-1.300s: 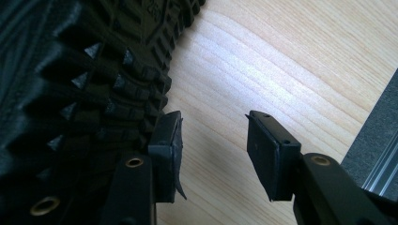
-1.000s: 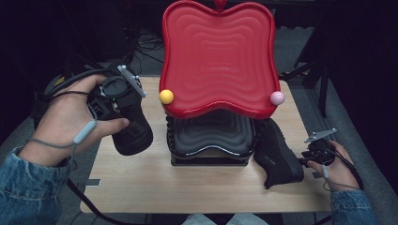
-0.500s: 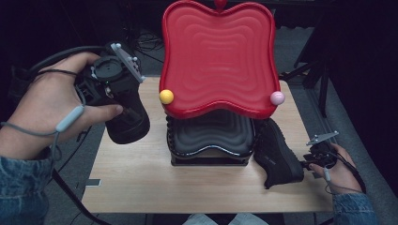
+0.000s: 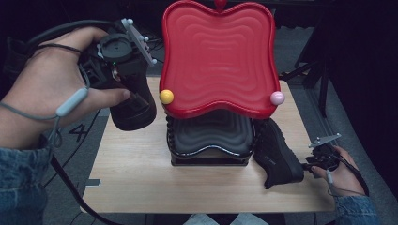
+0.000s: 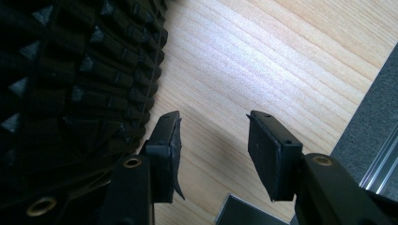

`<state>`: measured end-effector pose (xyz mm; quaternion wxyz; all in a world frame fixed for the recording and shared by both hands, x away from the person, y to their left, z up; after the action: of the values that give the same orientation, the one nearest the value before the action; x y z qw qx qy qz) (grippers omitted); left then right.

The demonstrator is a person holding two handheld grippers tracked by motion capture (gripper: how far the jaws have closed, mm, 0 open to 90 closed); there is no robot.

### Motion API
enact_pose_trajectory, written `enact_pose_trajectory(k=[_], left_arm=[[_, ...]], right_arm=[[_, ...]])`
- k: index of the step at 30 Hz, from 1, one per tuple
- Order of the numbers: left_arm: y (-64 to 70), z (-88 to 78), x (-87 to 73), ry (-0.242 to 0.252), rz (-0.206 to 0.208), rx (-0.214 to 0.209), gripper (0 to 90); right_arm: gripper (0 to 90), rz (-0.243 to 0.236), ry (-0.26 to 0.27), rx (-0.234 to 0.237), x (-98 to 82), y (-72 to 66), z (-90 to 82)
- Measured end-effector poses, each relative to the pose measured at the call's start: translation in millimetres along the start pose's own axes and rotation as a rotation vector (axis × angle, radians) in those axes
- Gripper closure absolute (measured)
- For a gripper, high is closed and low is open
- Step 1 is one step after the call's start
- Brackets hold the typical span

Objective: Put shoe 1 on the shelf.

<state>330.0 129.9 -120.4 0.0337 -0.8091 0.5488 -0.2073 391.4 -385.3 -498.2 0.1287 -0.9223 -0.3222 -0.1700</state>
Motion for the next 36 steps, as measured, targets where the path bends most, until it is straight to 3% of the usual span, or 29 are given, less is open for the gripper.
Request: enact_pose_trajectory(k=[3,9,17,27,30,36], left_arm=[[-4.0,-4.8,3.9,0.035,0.000,0.007,86.1],[-9.0,-12.2,12.0,0.059,0.010,0.033,86.0],[-16.6,-10.9,28.4,0.095,0.027,0.040,86.0],[-11.8,-8.6,55.2,0.132,0.122,0.049,85.7],[-12.3,-4.0,66.9,0.158,0.138,0.047,85.8],[-12.3,7.6,83.6,0.158,0.154,0.053,85.8]], right_arm=[[55.5,-0.002,-0.007,0.000,-0.8,-1.6,1.0],[55.5,-0.001,-0.010,-0.002,-1.5,-1.5,1.7],[55.6,-0.004,-0.023,-0.014,-2.5,-0.4,2.6],[55.4,-0.005,-0.029,-0.015,-3.4,0.2,3.4],[55.4,-0.008,-0.026,-0.016,-3.1,0.3,2.9],[55.4,-0.008,-0.025,-0.007,-2.4,-0.7,4.9]])
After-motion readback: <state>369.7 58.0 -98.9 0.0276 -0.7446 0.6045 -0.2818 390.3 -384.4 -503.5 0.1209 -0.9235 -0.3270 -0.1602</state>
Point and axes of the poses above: each handheld gripper's, and its own axes: z roughly forward along the jaws, x roughly out of its top, y roughly to its right, the point moved 7 cm from there along z, roughly forward along the jaws, and after that the axes turned 11 degrees about x, right-handed, at the moved point
